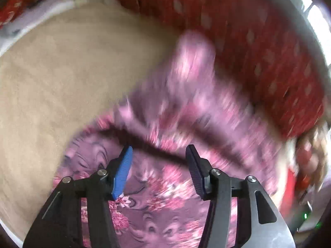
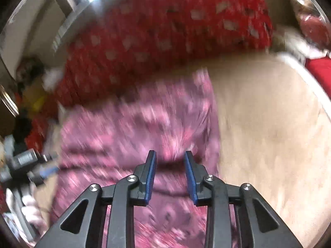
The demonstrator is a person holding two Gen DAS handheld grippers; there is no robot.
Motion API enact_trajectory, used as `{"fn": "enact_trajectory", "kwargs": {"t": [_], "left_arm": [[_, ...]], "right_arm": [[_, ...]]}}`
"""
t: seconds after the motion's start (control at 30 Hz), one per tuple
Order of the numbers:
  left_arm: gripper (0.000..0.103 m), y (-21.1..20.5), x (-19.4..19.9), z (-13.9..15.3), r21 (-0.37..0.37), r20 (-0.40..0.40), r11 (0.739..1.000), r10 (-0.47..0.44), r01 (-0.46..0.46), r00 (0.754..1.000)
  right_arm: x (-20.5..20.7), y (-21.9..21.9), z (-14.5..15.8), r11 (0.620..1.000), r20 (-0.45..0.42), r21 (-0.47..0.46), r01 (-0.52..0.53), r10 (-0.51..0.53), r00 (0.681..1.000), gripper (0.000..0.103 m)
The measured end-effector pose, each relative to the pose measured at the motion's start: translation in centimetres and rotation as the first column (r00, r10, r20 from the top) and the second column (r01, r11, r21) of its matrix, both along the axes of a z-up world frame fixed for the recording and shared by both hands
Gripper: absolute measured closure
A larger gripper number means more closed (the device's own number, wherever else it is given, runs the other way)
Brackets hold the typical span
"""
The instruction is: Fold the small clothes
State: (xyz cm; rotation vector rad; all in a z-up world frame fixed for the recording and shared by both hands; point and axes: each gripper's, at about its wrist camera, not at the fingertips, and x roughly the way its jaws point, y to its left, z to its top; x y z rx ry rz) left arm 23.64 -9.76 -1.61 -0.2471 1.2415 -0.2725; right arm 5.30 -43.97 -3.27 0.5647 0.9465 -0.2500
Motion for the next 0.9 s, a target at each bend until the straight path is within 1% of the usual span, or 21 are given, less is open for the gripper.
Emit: {"fn": "enact_trajectory", "kwargs": {"t": [0.03,0.07,0.1,0.13,0.17,0.23,0.3,0.37,0.43,0.53,0.63,0.67,0.7,0.77,0.8,0.83,0.87,0.9], "left_arm": [[0.055,-0.5,0.0,-1.0,0.037,-0.042,0.999,-0.037,0.039,0.998],[0.056,-0.8,-0.7,-0.6,0.086,0.011,0.994,-0.075,0.074,0.997],[0.056,-1.0,-1.4,-0.1,0.131,0.027,0.986,-0.105,0.101,0.994],[0.056,-1.2,-2.3,0.1,0.158,0.015,0.978,-0.143,0.139,0.990],[0.056,-1.1,-3.0,0.1,0.157,-0.004,0.974,-0.166,0.165,0.986],[0.056,-0.6,-4.7,-0.1,0.171,-0.042,0.964,-0.199,0.203,0.979],[0.056,0.0,-6.8,0.0,0.201,-0.060,0.949,-0.234,0.241,0.970],[0.056,1.0,-9.1,0.0,0.213,-0.091,0.935,-0.269,0.283,0.959],[0.056,2.4,-11.0,-0.1,0.202,-0.125,0.929,-0.289,0.310,0.949],[0.056,5.1,-13.4,0.0,0.196,-0.167,0.927,-0.291,0.321,0.942],[0.056,8.4,-15.2,-0.1,0.166,-0.215,0.936,-0.273,0.311,0.938],[0.056,9.8,-15.8,0.0,0.154,-0.221,0.941,-0.265,0.302,0.939],[0.056,11.3,-16.3,0.2,0.145,-0.223,0.946,-0.255,0.291,0.941],[0.056,13.8,-17.0,0.4,0.128,-0.220,0.956,-0.230,0.262,0.948],[0.056,15.3,-17.2,0.4,0.112,-0.220,0.963,-0.217,0.246,0.951],[0.056,16.6,-17.5,0.3,0.099,-0.225,0.968,-0.205,0.231,0.953],[0.056,17.7,-17.6,0.1,0.083,-0.233,0.973,-0.190,0.215,0.954],[0.055,18.5,-17.8,-0.2,0.067,-0.244,0.977,-0.182,0.203,0.953]], "right_arm": [[-0.5,-0.2,-0.9,1.000,0.000,0.030,0.001,-0.001,1.000,0.076],[-1.2,-0.2,-0.2,1.000,0.039,0.026,0.007,-0.008,0.999,0.076],[-1.1,-0.1,0.0,0.999,0.019,0.038,0.005,-0.005,1.000,0.076],[-1.4,-0.1,0.2,0.997,-0.011,0.071,-0.005,0.006,1.000,0.075],[-1.9,0.2,0.2,0.996,-0.038,0.088,-0.024,0.028,0.999,0.073],[-3.3,1.3,0.3,0.994,-0.084,0.078,-0.070,0.077,0.994,0.072],[-4.8,2.7,0.4,0.992,-0.108,0.076,-0.104,0.112,0.988,0.072],[-7.2,3.7,0.2,0.988,-0.119,0.093,-0.125,0.136,0.984,0.070],[-10.0,4.3,0.4,0.986,-0.120,0.112,-0.126,0.139,0.983,0.070],[-13.8,4.7,0.3,0.984,-0.110,0.151,-0.098,0.115,0.987,0.068],[-17.1,4.8,0.5,0.982,-0.099,0.174,-0.066,0.085,0.991,0.068],[-18.7,4.7,0.7,0.984,-0.093,0.173,-0.052,0.069,0.993,0.068],[-19.5,4.7,0.8,0.984,-0.079,0.172,-0.044,0.058,0.995,0.068],[-21.8,4.5,1.3,0.985,-0.039,0.172,-0.017,0.024,0.999,0.066],[-22.9,4.2,1.4,0.987,-0.030,0.164,0.000,0.005,1.000,0.063],[-23.9,3.9,1.4,0.989,-0.029,0.148,0.020,-0.016,0.999,0.050],[-24.8,3.7,1.2,0.989,-0.029,0.141,0.037,-0.033,0.999,0.041],[-25.4,3.5,0.8,0.987,-0.027,0.154,0.046,-0.042,0.999,0.041]]}}
